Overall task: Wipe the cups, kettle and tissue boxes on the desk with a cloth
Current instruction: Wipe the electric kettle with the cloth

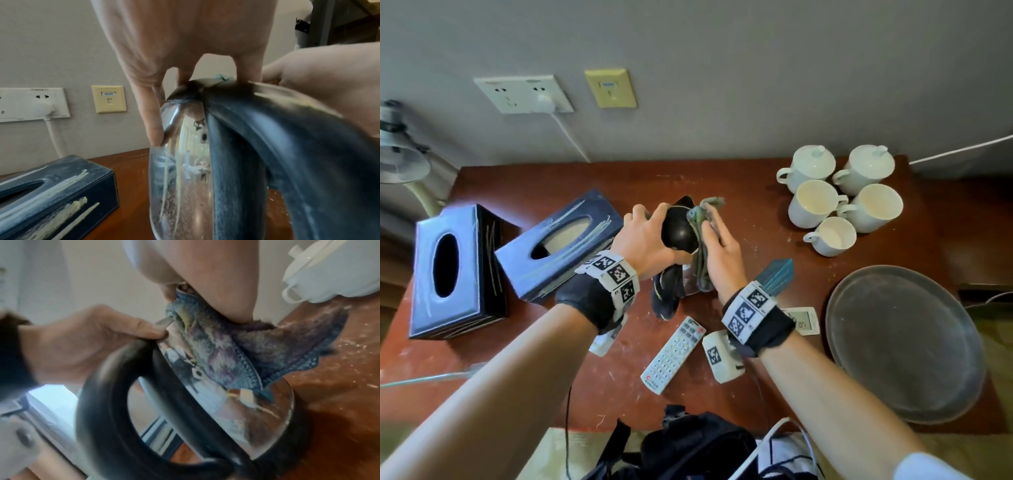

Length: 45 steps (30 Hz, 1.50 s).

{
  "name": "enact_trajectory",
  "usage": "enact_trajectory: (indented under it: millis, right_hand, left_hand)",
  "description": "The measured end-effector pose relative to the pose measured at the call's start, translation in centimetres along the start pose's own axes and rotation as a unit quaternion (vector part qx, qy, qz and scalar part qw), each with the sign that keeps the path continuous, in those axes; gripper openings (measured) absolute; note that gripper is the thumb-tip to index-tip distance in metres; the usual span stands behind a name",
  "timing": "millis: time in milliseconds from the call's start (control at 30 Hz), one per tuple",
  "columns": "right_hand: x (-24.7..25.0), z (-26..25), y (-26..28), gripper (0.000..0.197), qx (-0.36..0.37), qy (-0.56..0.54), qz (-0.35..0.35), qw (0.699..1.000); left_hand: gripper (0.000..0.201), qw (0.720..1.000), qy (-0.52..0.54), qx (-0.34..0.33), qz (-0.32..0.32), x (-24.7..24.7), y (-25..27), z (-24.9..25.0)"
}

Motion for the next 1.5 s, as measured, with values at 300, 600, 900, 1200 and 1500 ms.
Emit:
enact_trajectory:
  millis: [300, 600, 900, 1200, 1500]
  right_hand:
    - [0.8, 2.6, -5.2, 0.043, -0.139, -0.005, 0.007, 0.99]
    - [-1.3, -1.2, -2.8, 0.032, 0.042, 0.063, -0.046, 0.996]
    - [1.3, 3.0, -5.2, 0.044, -0.115, 0.001, 0.035, 0.993]
    - [0.3, -0.8, -1.2, 0.037, 0.068, 0.012, -0.013, 0.997]
    - [1.9, 5.4, -4.6, 0.052, -0.154, -0.088, 0.076, 0.981]
  left_hand:
    - [0.093, 1.0, 0.021, -0.003, 0.009, -0.1, 0.1, 0.0]
    - [0.096, 0.999, 0.029, 0.003, 0.02, -0.1, 0.3, -0.1]
    - [0.098, 0.998, 0.05, 0.027, 0.021, -0.1, 0.3, -0.7]
    - [0.091, 0.995, 0.06, 0.062, 0.047, -0.1, -0.3, 0.6]
    - [0.091, 0.995, 0.072, 0.063, 0.029, -0.1, -0.7, 0.5]
Point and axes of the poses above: each hand's wrist, its own y-axis away from the middle knuckle, its own x-axis out of the back of the hand, z = x × y, the point moved 10 cm from there along -y, towards the middle knuckle, and after that the axes turned 1 degree about -z, right-handed, at the moved point
